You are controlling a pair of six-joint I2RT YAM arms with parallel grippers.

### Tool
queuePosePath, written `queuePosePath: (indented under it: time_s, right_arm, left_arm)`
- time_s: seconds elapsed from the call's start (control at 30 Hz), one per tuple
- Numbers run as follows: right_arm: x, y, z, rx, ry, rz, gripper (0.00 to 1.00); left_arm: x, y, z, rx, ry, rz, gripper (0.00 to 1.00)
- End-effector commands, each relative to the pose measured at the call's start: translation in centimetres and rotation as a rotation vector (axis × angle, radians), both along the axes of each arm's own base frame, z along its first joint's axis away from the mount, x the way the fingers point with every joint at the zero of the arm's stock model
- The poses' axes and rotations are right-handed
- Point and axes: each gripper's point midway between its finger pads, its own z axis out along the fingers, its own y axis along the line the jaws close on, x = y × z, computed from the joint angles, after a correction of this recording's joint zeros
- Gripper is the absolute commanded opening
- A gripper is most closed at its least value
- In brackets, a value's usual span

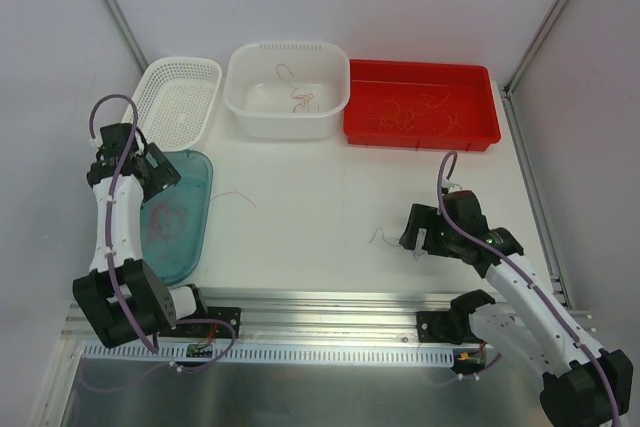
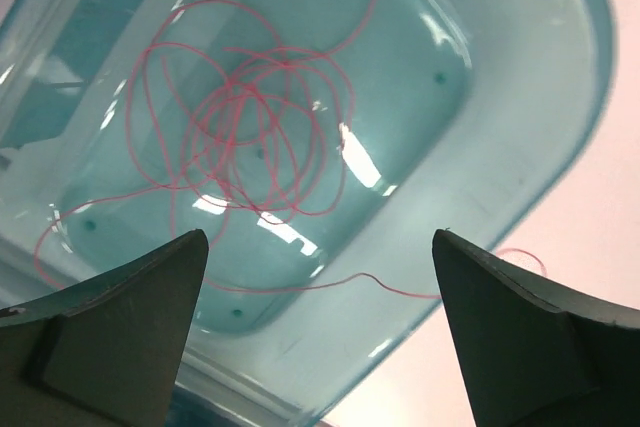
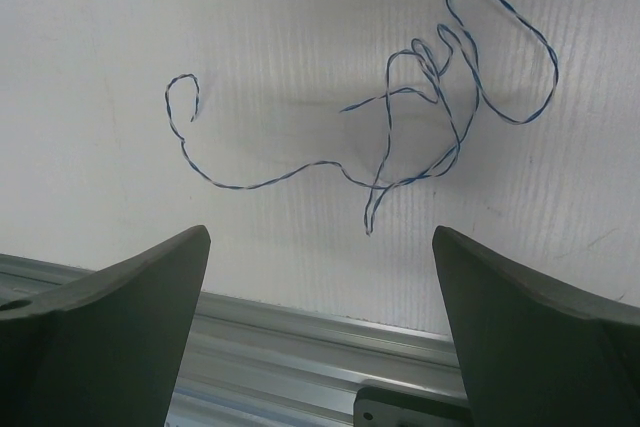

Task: Untangle the cables

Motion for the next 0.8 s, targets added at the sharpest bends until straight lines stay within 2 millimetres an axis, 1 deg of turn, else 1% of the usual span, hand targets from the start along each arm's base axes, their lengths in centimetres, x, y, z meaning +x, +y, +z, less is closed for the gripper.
queuePosePath:
  time_s: [0.0,0.03,0.07,0.13,0.17,0.2,0.23,0.27,0.3,0.33,0.37,0.4,0.43,0.47,0.5,0.53,0.6,0.63,0.67,0.77]
  right_arm:
    - [1.0,0.8,1.5,0.027,-0.05,0.026,1.0]
    - [1.1,0.9,1.5,0.028,-0.052,0.026,0.99]
    - [1.1,0.9,1.4,0.027,-0.052,0.027,0.99]
    - [1.2,1.0,1.4,0.031,-0.052,0.029,0.99]
    - [1.2,1.1,1.3,0.031,-0.05,0.031,0.99]
    - [1.3,1.1,1.3,0.034,-0.054,0.031,0.99]
    - [1.2,1.2,1.2,0.035,-0.047,0.033,0.99]
    - [1.3,1.2,1.2,0.035,-0.049,0.034,0.99]
    - [1.3,1.3,1.2,0.038,-0.048,0.036,0.99]
    - [1.3,1.3,1.2,0.04,-0.05,0.035,0.99]
    - [1.3,1.3,1.3,0.041,-0.053,0.037,0.99]
    - [1.3,1.3,1.4,0.041,-0.058,0.036,0.99]
    - [1.4,1.3,1.5,0.042,-0.064,0.035,1.0]
    - [1.2,1.1,1.4,0.036,-0.06,0.035,1.0]
    - [1.2,1.1,1.5,0.035,-0.067,0.034,1.0]
    - [1.1,1.0,1.4,0.032,-0.065,0.038,1.0]
    - [0.9,1.0,1.4,0.033,-0.067,0.038,1.0]
    - [0.9,1.0,1.4,0.036,-0.07,0.037,1.0]
    - [0.9,1.0,1.4,0.04,-0.071,0.037,1.0]
    - [0.6,1.5,1.5,0.065,-0.068,0.055,0.99]
  left_arm:
    - [0.0,-3.4,2.0,-0.105,-0.134,-0.067,0.97]
    - [-0.2,-4.0,2.1,-0.116,-0.146,-0.07,0.97]
    - [-0.1,-5.6,2.3,-0.136,-0.159,-0.098,0.97]
    - [-0.6,-7.4,2.7,-0.12,-0.187,-0.126,0.98]
    - [-0.5,-9.5,2.8,-0.14,-0.196,-0.162,0.98]
    - [-0.8,-10.7,2.8,-0.153,-0.207,-0.176,0.98]
    - [-0.9,-11.4,2.8,-0.166,-0.216,-0.169,0.96]
    - [-0.9,-12.1,2.7,-0.206,-0.227,-0.118,0.95]
    - [-1.1,-13.5,2.5,-0.217,-0.225,-0.137,0.95]
    - [-1.0,-13.6,2.4,-0.221,-0.239,-0.074,0.94]
    - [-0.9,-13.8,2.3,-0.221,-0.242,-0.05,0.93]
    - [-1.0,-14.5,1.9,-0.228,-0.238,-0.043,0.91]
    - [-0.9,-14.8,1.6,-0.235,-0.235,-0.021,0.9]
    - [-0.6,-14.8,1.2,-0.248,-0.234,0.04,0.9]
    - [-0.6,-15.3,0.8,-0.26,-0.225,0.056,0.9]
    - [-0.3,-15.5,0.6,-0.285,-0.231,0.108,0.89]
    - [0.1,-15.9,-0.5,-0.285,-0.211,0.15,0.86]
    - [0.5,-16.4,-0.6,-0.307,-0.219,0.183,0.85]
    - [0.8,-16.6,-1.4,-0.305,-0.199,0.204,0.84]
    - [1.8,-17.0,-2.5,-0.306,-0.181,0.261,0.81]
